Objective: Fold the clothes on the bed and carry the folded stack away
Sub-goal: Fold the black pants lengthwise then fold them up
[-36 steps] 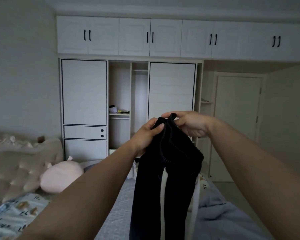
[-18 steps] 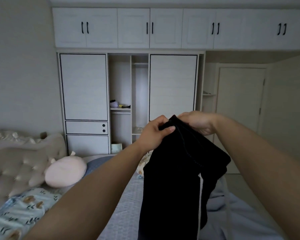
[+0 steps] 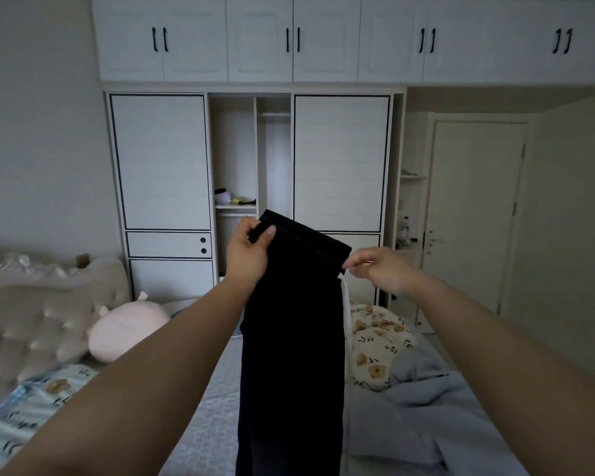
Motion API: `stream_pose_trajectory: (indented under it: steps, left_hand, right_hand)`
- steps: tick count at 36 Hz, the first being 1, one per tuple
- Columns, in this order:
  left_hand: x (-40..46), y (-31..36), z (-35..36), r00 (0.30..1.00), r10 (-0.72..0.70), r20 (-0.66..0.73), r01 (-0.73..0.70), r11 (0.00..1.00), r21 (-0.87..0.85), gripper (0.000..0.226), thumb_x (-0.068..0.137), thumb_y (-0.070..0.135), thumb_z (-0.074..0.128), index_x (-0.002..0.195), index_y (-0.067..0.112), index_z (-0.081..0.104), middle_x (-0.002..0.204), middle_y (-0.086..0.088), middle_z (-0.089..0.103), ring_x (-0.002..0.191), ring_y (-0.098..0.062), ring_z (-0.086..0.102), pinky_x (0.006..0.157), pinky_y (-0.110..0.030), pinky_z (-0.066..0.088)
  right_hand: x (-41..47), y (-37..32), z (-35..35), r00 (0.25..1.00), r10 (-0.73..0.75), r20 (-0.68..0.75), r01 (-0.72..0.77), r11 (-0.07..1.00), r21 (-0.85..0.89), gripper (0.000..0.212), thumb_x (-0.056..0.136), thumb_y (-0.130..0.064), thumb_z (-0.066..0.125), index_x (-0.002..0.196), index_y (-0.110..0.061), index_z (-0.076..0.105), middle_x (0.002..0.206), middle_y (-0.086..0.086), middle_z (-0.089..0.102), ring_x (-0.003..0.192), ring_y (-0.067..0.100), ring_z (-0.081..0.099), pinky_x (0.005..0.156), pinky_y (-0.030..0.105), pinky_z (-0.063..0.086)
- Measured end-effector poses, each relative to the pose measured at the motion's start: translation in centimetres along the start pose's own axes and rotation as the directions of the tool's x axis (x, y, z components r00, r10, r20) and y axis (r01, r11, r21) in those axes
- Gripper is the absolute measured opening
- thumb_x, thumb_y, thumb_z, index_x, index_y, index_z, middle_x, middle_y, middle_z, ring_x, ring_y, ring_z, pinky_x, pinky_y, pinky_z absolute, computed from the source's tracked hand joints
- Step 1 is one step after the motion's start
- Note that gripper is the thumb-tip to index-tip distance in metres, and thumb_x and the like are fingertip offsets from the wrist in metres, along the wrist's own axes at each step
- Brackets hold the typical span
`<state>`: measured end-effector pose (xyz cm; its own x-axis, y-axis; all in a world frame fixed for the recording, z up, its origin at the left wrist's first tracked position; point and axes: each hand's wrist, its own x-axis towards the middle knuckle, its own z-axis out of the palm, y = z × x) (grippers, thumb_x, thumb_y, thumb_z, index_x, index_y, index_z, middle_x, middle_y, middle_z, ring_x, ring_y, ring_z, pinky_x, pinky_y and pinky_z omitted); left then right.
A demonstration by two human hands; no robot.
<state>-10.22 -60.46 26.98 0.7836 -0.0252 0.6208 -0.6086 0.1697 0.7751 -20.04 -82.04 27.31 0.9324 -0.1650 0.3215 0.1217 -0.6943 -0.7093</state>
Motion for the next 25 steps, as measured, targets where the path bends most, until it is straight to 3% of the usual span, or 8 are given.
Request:
stream_pose_trajectory:
  steps: [4,9,13,15,17,20,22,25]
  left_hand:
    - [0.4,-0.2,-0.9,0.998,-0.044,0.047,0.047,0.997,-0.053,0.022,0.094,0.015,0.058,0.075,0.018,0.047,0.071,0.005,0.055,0.066,-0.008,0.052,0.068,-0.026,0.044]
    - [0.9,0.1,-1.7,0.992,-0.075,0.097,0.084,0.992,-0.095,0.022,0.095,0.018,0.057,0.075,0.018,0.048,0.058,0.017,0.057,0.056,0.0,0.054,0.057,-0.019,0.045]
    - [0.7,0.6,-1.8,0.988,-0.096,0.121,0.117,0.975,-0.188,0.022,0.096,0.016,0.055,0.075,0.016,0.048,0.057,0.015,0.059,0.054,-0.001,0.057,0.05,-0.017,0.046]
    - [0.7,0.9,-1.9,0.986,-0.116,0.121,0.142,0.96,-0.241,0.02,0.096,0.015,0.055,0.077,0.017,0.05,0.059,0.012,0.061,0.054,-0.003,0.059,0.05,-0.018,0.047]
    - [0.7,1.0,-2.0,0.985,-0.138,0.102,0.163,0.941,-0.296,0.018,0.096,0.015,0.055,0.079,0.017,0.051,0.061,0.01,0.063,0.056,-0.004,0.061,0.051,-0.019,0.049]
    - [0.9,0.7,-2.2,0.982,-0.174,0.071,0.188,0.925,-0.33,0.017,0.096,0.018,0.055,0.079,0.019,0.053,0.065,0.007,0.062,0.057,-0.007,0.061,0.052,-0.021,0.049]
    - [1.2,0.7,-2.6,0.98,-0.191,0.063,0.201,0.923,-0.327,0.016,0.096,0.019,0.056,0.079,0.019,0.053,0.067,0.005,0.062,0.058,-0.007,0.061,0.053,-0.022,0.05]
    - [1.5,0.6,-3.3,0.98,-0.198,0.028,0.198,0.938,-0.285,0.014,0.095,0.018,0.056,0.081,0.018,0.054,0.072,0.002,0.062,0.062,-0.009,0.061,0.055,-0.023,0.051]
  right_hand:
    - [0.2,1.5,1.2,0.997,-0.034,-0.067,0.029,0.997,-0.077,0.019,0.09,-0.015,0.061,0.098,-0.033,0.062,0.113,0.001,0.05,0.101,0.021,0.055,0.074,0.026,0.048]
    - [0.4,1.4,1.6,0.969,-0.165,-0.182,0.146,0.983,-0.111,0.025,0.089,-0.012,0.063,0.1,-0.034,0.058,0.112,-0.002,0.046,0.092,0.02,0.057,0.084,0.025,0.044]
    - [0.3,0.6,1.6,0.949,-0.266,-0.169,0.245,0.96,-0.138,0.026,0.087,-0.017,0.067,0.101,-0.036,0.056,0.107,-0.012,0.042,0.086,-0.002,0.049,0.075,0.004,0.035]
    - [0.5,0.3,1.6,0.946,-0.286,-0.151,0.263,0.952,-0.155,0.024,0.085,-0.018,0.07,0.096,-0.036,0.058,0.101,-0.017,0.04,0.086,-0.006,0.046,0.079,0.009,0.034]
    - [0.6,0.0,1.7,0.948,-0.298,-0.11,0.278,0.946,-0.168,0.02,0.08,-0.015,0.074,0.089,-0.029,0.063,0.1,-0.013,0.041,0.091,-0.001,0.046,0.087,0.016,0.035]
    - [0.4,-0.2,1.9,0.936,-0.348,-0.046,0.314,0.889,-0.333,0.024,0.075,-0.021,0.079,0.098,-0.017,0.072,0.119,0.0,0.043,0.117,0.019,0.039,0.099,0.024,0.029]
    - [0.2,-0.7,2.0,0.908,-0.414,-0.069,0.352,0.841,-0.411,0.023,0.075,-0.027,0.078,0.094,-0.014,0.074,0.132,0.001,0.042,0.124,0.02,0.032,0.099,0.024,0.024]
    - [0.0,-2.2,2.0,0.86,-0.506,-0.059,0.418,0.767,-0.487,0.022,0.077,-0.027,0.076,0.092,-0.011,0.074,0.134,0.001,0.047,0.125,0.02,0.033,0.095,0.019,0.022]
